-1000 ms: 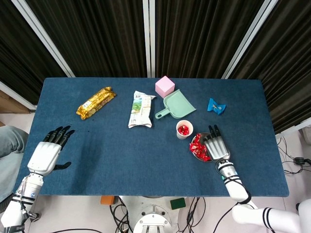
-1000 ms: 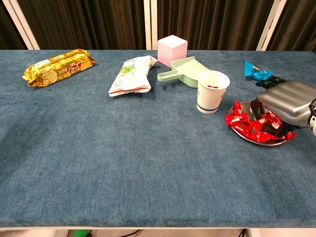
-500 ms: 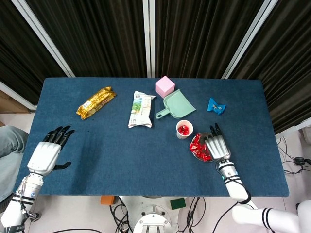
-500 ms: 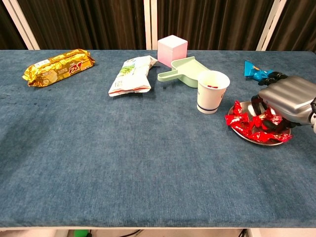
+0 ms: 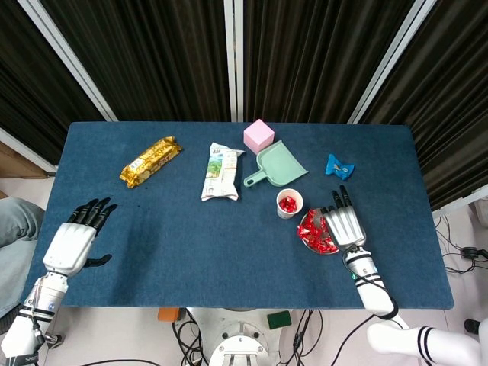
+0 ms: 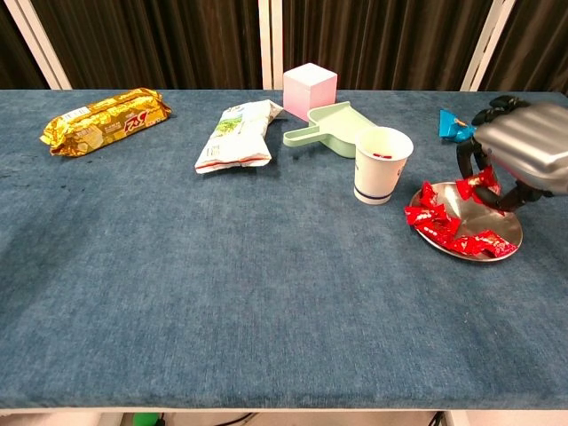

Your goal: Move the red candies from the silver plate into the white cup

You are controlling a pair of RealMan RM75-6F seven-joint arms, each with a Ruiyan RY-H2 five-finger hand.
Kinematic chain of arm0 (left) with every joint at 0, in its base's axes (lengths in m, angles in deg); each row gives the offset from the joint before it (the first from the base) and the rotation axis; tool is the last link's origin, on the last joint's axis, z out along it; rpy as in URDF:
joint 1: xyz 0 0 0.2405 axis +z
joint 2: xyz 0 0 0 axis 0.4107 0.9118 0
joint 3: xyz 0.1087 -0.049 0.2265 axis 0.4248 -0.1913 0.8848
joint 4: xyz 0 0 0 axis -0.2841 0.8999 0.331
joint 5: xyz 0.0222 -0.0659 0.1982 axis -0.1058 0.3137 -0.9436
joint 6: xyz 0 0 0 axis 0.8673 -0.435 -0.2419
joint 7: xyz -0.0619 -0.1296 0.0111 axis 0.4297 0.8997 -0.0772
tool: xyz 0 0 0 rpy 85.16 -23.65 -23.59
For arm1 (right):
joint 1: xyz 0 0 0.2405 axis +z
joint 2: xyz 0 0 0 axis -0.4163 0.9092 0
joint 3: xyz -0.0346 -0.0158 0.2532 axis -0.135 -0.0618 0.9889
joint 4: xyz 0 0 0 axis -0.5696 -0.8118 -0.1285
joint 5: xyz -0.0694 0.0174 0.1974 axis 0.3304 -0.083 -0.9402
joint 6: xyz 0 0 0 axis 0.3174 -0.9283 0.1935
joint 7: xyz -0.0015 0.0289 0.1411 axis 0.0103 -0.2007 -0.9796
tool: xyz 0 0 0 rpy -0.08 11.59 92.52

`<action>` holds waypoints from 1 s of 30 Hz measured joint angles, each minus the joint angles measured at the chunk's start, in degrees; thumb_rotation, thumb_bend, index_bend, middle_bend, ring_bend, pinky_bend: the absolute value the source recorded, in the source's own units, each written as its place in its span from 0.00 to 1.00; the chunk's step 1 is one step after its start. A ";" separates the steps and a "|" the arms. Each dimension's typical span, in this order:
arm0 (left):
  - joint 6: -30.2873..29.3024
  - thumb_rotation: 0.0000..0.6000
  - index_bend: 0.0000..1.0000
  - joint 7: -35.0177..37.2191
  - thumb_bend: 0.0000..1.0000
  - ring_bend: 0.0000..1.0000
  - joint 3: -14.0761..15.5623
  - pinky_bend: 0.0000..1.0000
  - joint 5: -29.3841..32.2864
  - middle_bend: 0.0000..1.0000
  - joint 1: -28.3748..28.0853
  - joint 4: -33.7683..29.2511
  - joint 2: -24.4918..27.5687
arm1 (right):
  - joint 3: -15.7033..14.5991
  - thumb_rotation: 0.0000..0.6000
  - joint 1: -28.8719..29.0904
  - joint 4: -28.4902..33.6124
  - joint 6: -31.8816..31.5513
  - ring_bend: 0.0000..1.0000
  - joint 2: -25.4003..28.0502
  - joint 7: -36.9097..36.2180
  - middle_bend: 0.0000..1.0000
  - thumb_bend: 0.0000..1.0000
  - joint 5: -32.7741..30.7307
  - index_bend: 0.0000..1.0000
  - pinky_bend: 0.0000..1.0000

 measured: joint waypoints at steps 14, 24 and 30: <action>0.24 1.00 0.10 -0.05 0.03 0.00 -0.11 0.14 0.40 0.03 -0.12 0.03 -0.04 | 8.28 1.00 6.84 5.89 0.56 0.11 0.24 5.79 0.56 0.53 -1.99 0.70 0.00; 0.24 1.00 0.10 0.59 0.03 0.00 -0.22 0.14 0.55 0.03 -0.16 0.53 0.11 | 9.28 1.00 11.30 2.99 2.59 0.11 -4.51 9.08 0.55 0.53 -5.71 0.70 0.00; 0.26 1.00 0.10 0.66 0.03 0.01 -0.17 0.14 0.38 0.03 -0.18 0.49 0.12 | 8.84 1.00 12.21 0.71 2.66 0.11 -6.10 7.14 0.55 0.53 -5.20 0.70 0.00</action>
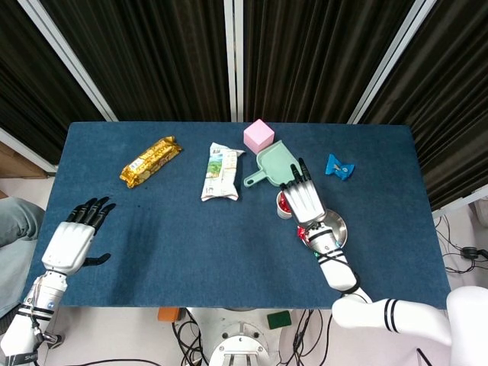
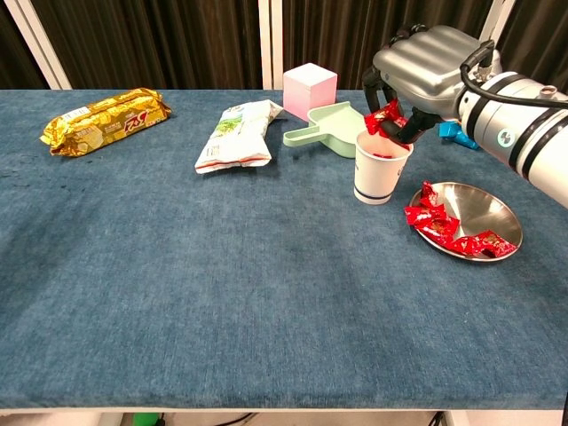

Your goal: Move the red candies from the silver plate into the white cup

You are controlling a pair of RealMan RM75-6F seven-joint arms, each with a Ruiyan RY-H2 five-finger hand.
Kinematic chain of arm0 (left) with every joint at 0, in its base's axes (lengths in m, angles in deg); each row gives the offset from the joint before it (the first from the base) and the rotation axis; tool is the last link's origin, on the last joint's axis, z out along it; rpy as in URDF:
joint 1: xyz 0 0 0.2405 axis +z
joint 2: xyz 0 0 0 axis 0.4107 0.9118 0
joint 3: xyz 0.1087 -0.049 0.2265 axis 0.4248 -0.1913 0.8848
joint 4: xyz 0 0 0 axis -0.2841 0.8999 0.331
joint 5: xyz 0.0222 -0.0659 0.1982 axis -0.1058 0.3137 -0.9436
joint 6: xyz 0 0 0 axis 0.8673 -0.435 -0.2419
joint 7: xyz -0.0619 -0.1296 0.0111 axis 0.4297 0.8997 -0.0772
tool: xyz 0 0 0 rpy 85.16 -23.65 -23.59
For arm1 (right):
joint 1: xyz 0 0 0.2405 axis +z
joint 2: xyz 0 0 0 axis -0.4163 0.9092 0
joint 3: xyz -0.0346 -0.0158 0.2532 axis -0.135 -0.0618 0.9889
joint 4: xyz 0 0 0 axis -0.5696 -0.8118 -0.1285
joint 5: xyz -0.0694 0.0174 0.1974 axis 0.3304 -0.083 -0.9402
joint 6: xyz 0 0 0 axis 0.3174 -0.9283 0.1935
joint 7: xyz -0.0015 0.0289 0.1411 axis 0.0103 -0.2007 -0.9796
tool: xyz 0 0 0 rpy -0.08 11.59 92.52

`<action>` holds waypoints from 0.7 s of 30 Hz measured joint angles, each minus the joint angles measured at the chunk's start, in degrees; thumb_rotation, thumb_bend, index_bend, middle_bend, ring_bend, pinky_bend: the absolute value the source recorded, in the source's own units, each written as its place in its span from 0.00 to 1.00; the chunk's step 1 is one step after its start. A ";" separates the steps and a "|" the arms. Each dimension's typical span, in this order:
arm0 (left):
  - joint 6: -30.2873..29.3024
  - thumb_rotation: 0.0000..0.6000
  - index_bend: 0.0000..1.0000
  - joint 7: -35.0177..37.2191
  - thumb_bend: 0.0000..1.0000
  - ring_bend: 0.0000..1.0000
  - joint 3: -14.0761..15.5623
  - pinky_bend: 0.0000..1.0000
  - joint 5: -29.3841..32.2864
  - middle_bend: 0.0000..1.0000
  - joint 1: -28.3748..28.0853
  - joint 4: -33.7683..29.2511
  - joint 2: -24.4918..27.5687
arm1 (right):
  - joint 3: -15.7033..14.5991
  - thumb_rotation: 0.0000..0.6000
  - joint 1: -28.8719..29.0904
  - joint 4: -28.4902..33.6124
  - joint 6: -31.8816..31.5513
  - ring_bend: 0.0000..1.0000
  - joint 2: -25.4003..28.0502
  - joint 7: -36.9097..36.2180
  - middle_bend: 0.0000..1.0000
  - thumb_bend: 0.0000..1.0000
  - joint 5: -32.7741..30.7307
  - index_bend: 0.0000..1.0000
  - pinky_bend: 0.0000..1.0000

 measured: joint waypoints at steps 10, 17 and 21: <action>0.15 1.00 0.10 -0.34 0.03 0.01 0.09 0.14 0.07 0.03 -0.04 -0.14 -0.05 | -1.43 1.00 0.21 -1.73 0.11 0.10 -0.54 -2.38 0.51 0.50 0.64 0.61 0.00; 0.24 1.00 0.10 -0.51 0.03 0.00 0.11 0.14 0.14 0.03 -0.06 -0.21 -0.07 | -1.95 1.00 0.25 -0.95 0.56 0.06 0.50 -2.32 0.42 0.48 -0.24 0.54 0.00; 0.42 1.00 0.10 -0.59 0.03 0.00 0.10 0.14 0.27 0.03 -0.16 -0.20 -0.12 | -2.09 1.00 0.18 -0.79 0.56 0.03 0.96 -2.97 0.38 0.47 -0.36 0.50 0.00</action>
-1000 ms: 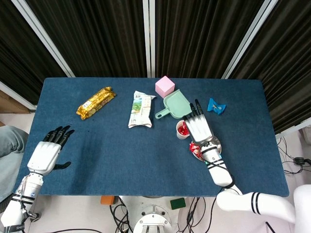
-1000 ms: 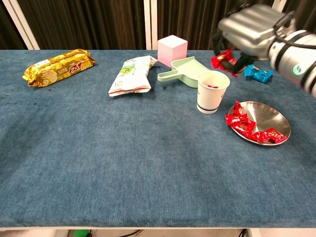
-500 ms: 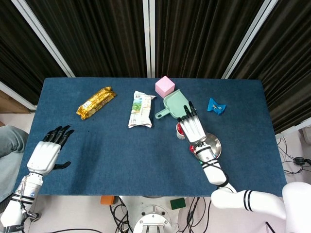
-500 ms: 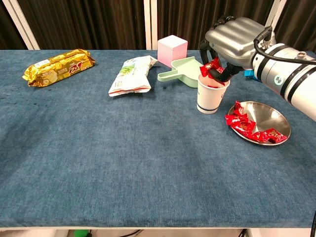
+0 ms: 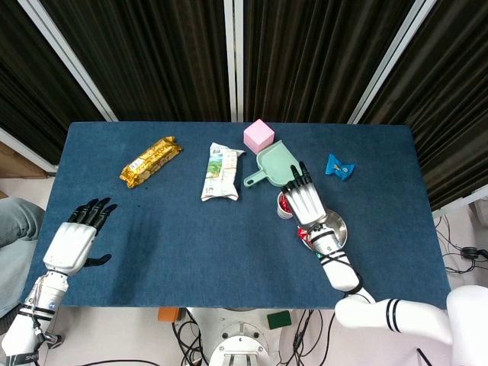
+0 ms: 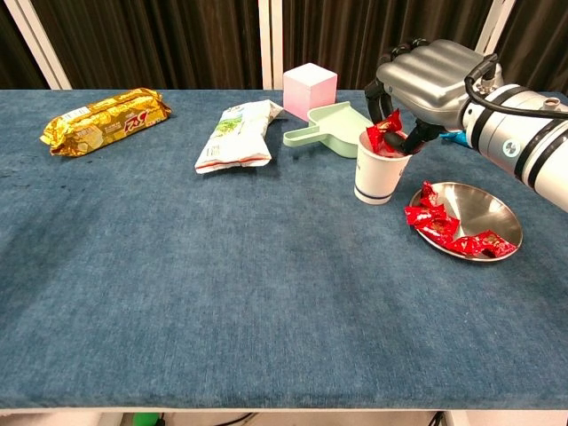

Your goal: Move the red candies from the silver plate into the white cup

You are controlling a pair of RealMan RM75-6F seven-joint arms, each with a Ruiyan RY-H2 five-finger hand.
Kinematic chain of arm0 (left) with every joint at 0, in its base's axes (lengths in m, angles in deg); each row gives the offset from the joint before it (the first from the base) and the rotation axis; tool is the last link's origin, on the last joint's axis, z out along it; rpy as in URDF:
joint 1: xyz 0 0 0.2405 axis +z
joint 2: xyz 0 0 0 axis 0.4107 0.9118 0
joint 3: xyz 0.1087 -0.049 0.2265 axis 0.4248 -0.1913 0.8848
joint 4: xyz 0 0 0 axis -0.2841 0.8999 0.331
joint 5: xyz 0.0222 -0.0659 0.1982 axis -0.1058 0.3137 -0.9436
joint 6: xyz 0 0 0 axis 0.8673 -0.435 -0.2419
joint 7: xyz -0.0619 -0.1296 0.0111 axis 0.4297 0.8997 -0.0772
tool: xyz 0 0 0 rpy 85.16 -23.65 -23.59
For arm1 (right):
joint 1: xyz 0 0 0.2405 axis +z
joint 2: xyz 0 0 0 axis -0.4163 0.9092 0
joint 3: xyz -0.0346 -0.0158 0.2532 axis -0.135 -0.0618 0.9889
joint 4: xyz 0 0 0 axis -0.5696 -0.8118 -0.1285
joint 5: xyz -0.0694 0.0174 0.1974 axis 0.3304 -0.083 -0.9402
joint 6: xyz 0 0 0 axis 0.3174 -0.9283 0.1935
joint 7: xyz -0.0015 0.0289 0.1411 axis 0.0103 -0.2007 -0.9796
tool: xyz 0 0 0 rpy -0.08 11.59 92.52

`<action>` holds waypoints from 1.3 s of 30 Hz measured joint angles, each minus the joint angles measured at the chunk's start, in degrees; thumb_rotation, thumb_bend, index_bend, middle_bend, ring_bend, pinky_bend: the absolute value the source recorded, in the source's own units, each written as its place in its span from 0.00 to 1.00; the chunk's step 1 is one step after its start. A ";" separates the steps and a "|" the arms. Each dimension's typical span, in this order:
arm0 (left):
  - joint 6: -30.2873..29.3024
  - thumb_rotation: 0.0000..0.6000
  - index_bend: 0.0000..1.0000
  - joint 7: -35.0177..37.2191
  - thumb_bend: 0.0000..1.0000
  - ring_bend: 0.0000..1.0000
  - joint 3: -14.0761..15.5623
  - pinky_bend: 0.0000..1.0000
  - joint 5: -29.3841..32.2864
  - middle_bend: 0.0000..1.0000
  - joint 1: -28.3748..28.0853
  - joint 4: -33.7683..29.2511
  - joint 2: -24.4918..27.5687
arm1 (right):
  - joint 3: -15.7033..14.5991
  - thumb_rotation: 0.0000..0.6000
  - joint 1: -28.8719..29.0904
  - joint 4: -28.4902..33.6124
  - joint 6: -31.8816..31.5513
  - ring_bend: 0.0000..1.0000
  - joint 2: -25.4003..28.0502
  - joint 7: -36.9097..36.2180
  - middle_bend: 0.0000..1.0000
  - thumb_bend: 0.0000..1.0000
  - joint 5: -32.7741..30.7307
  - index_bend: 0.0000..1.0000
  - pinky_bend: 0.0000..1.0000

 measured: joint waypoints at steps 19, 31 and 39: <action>0.21 1.00 0.10 -0.88 0.03 0.01 0.09 0.14 0.42 0.03 -0.05 -0.62 0.00 | -1.03 1.00 -0.63 1.99 -1.35 0.00 2.17 -2.21 0.25 0.45 1.54 0.31 0.00; -0.09 1.00 0.10 -0.49 0.03 0.01 0.20 0.14 -0.03 0.03 0.09 -0.82 0.28 | -10.63 1.00 -10.28 12.62 -10.36 0.00 13.13 -6.20 0.22 0.34 12.53 0.27 0.00; -0.37 1.00 0.11 -1.12 0.03 0.01 0.41 0.14 -0.47 0.03 0.23 -1.21 0.20 | -16.15 1.00 -15.44 14.09 -9.69 0.00 16.53 -8.42 0.11 0.29 13.96 0.24 0.00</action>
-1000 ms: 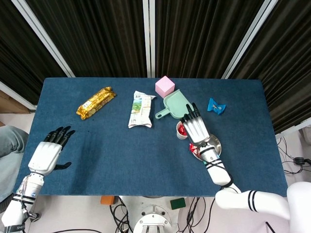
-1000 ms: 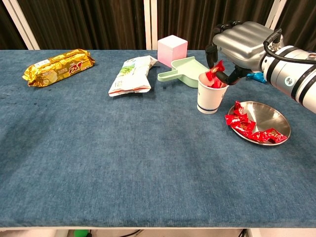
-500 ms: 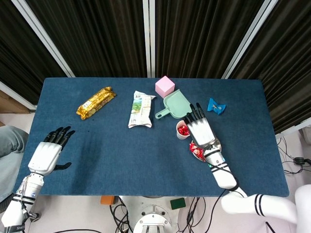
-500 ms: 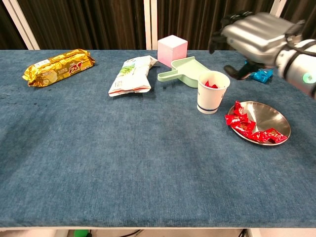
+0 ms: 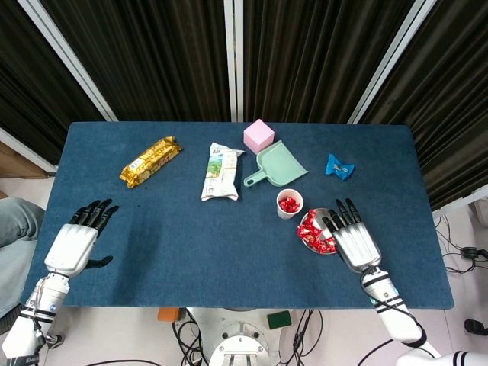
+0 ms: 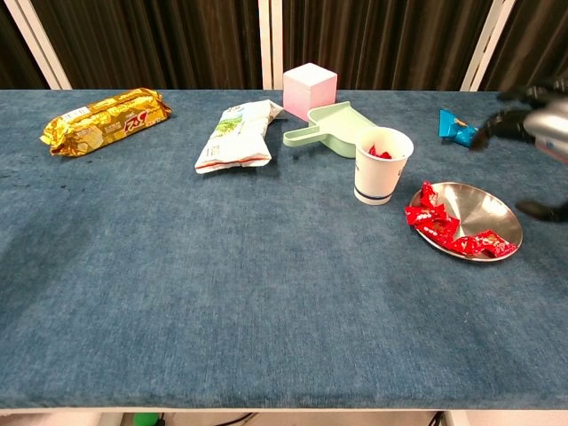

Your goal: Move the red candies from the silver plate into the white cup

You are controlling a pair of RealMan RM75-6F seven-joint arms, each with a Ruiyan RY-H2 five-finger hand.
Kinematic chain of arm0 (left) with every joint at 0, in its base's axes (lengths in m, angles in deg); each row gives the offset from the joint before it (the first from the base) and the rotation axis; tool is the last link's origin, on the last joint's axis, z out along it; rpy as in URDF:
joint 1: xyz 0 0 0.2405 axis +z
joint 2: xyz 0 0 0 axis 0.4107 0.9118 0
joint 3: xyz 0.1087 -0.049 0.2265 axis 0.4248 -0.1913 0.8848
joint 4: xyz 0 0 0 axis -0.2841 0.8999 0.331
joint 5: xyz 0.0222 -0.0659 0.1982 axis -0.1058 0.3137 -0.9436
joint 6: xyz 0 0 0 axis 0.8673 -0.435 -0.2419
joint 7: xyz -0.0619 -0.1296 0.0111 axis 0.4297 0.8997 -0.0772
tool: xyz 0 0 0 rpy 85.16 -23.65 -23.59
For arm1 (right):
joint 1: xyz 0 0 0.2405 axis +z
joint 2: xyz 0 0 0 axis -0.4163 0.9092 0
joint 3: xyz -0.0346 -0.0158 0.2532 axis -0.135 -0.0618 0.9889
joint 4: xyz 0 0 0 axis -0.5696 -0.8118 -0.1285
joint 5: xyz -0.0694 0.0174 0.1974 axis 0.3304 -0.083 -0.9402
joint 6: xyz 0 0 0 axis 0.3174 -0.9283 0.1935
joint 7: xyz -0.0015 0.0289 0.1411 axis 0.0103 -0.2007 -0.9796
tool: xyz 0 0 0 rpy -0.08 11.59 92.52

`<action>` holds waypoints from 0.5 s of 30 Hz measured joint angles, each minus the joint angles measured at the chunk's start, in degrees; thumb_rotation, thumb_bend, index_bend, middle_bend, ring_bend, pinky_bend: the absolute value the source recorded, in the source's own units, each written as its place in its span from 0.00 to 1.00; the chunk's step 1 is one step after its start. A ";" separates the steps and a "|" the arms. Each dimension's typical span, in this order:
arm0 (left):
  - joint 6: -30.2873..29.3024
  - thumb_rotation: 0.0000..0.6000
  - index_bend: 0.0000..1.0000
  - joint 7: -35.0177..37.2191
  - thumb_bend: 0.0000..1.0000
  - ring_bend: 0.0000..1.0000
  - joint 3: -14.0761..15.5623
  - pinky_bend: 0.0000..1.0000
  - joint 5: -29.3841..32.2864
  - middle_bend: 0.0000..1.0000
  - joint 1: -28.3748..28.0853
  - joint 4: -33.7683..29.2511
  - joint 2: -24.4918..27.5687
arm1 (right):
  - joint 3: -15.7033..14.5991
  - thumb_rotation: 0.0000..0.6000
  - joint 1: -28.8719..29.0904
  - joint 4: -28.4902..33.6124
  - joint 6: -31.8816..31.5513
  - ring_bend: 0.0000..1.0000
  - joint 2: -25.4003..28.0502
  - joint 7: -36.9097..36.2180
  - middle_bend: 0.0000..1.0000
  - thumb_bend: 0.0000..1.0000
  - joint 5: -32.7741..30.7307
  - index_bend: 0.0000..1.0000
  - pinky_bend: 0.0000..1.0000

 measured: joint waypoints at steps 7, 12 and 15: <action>-0.11 1.00 0.11 0.20 0.03 0.01 0.05 0.15 -0.16 0.03 0.07 0.01 0.09 | -1.19 1.00 -1.66 -3.41 3.27 0.00 -2.09 -1.34 0.05 0.29 -0.88 0.27 0.00; -0.09 1.00 0.11 0.40 0.03 0.01 0.07 0.15 -0.27 0.03 0.08 0.08 0.18 | -1.22 1.00 -2.24 -5.91 4.40 0.00 -4.21 -1.53 0.03 0.30 -0.57 0.30 0.00; -0.08 1.00 0.10 0.48 0.03 0.01 0.08 0.15 -0.31 0.03 0.08 0.13 0.21 | -0.79 1.00 -2.48 -7.74 4.73 0.00 -5.87 -1.56 0.03 0.31 -0.21 0.32 0.00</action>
